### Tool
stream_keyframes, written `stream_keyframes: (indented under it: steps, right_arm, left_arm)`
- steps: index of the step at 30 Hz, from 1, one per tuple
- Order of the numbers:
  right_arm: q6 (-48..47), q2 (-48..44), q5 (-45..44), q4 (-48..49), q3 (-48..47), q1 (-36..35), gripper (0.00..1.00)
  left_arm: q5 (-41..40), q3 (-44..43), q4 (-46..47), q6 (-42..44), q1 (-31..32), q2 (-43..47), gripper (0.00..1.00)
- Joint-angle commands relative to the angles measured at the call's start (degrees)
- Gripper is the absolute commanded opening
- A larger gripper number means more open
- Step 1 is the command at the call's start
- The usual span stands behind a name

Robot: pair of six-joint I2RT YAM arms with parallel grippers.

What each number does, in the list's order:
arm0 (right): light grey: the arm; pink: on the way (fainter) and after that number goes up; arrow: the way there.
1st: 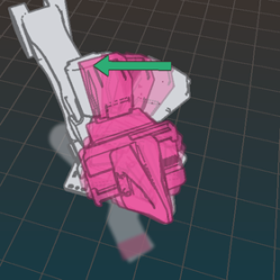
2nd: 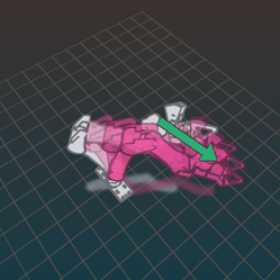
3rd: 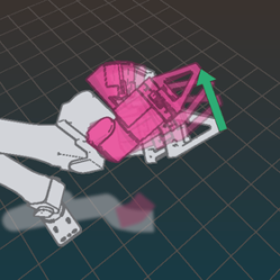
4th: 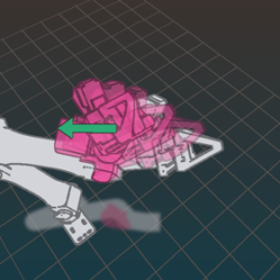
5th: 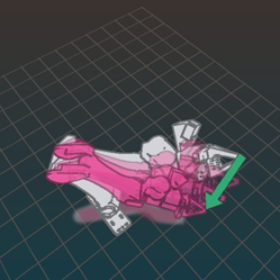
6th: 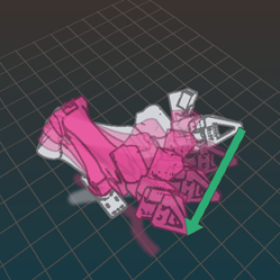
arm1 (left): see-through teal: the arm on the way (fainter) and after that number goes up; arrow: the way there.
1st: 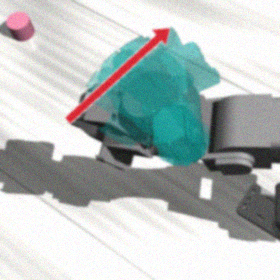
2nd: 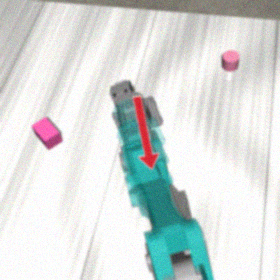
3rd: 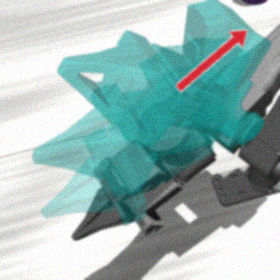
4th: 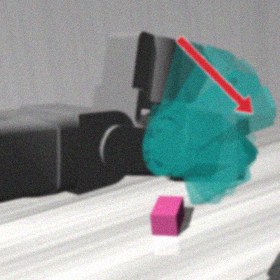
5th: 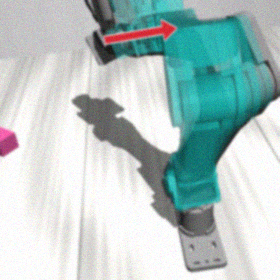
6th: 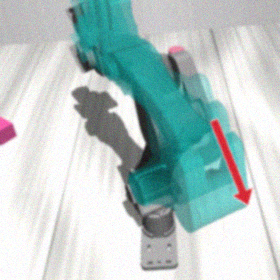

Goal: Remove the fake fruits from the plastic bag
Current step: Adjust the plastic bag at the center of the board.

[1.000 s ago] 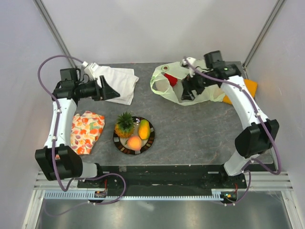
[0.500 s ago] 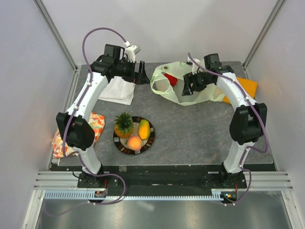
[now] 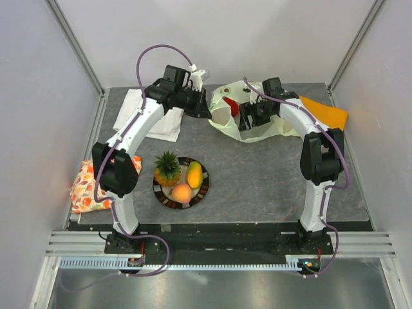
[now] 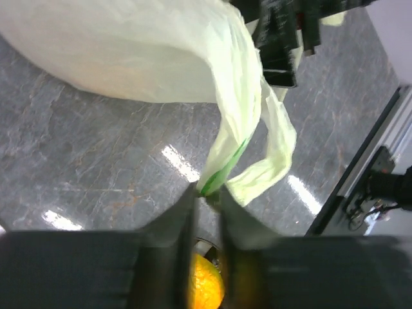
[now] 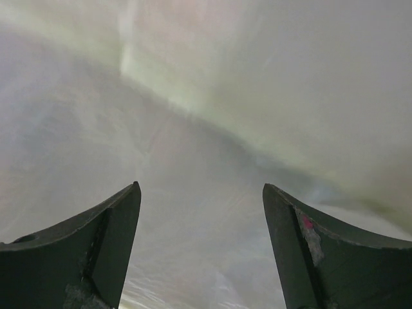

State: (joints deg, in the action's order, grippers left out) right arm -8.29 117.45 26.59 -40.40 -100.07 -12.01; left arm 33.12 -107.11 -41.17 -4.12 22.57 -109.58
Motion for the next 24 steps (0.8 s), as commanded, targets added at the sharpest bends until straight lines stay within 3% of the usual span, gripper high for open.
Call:
stream_keyframes:
  steps: [1,5,8,12,16,24]
  right_arm:
    - [0.7,-5.3,-4.3,0.4,6.9,-0.1,0.85]
    - [0.9,-12.8,-6.4,0.4,17.6,1.7,0.85]
    - [0.8,-19.1,-8.7,0.5,23.1,2.2,0.85]
    - [2.1,-22.4,-6.9,2.1,26.3,2.1,0.86]
    - [2.6,-18.0,-2.9,5.9,22.5,1.2,0.85]
    - [6.6,-3.7,0.7,8.8,5.9,-3.5,0.87]
  left_arm:
    - [1.9,-0.2,0.2,2.1,-0.1,2.2,0.02]
    - [1.2,4.5,-2.6,4.0,-2.4,9.5,0.02]
    - [0.5,7.0,-7.6,11.3,-3.3,14.1,0.02]
    - [-0.4,11.7,-10.8,14.3,-3.2,17.3,0.02]
    - [-1.1,14.3,-10.5,14.7,-3.1,15.5,0.01]
    - [-2.4,7.5,-9.5,14.4,-2.6,10.0,0.01]
